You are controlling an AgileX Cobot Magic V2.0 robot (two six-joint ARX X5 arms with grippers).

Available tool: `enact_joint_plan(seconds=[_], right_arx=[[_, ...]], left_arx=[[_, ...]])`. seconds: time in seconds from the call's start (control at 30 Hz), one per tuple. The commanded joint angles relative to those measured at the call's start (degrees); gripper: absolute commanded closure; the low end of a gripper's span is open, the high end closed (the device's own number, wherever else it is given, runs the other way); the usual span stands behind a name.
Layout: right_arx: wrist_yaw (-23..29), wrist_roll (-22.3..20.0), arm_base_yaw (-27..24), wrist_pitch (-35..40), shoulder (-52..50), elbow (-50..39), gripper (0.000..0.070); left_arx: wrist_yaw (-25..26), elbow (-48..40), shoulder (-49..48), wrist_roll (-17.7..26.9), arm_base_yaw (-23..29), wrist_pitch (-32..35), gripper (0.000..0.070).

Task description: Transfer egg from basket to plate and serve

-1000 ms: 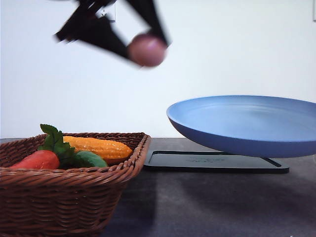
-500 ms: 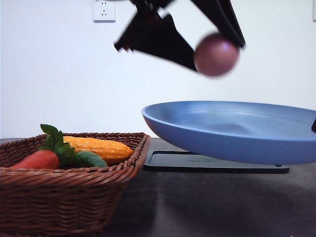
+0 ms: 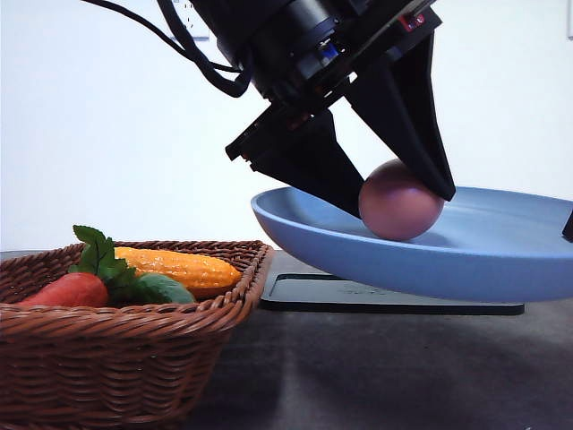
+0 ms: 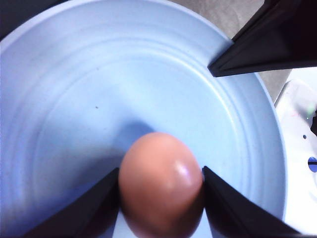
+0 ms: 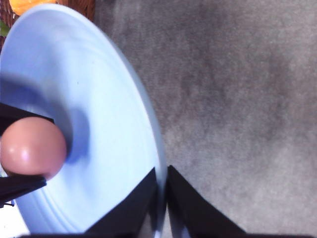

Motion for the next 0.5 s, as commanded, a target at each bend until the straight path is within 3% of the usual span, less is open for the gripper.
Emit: enact_joint_plan(seconds=[0.0, 0.13, 0.47], right_arx=[[-0.52, -0.58, 0.26, 0.18, 0.24, 1.22, 0.0700], [-0.57, -0.58, 0.26, -0.07, 0.24, 1.22, 0.0700], [-3.10, -0.55, 0.24, -0.15, 0.24, 1.22, 0.0700]], left_arx=[[-0.15, 0.94, 0.76, 1.19, -0.63, 0.77, 0.0510], [-0.15, 0.94, 0.76, 1.19, -0.63, 0.72, 0.0417], [-0.13, 0.94, 0.76, 1.21, -0.74, 0.53, 0.0408]])
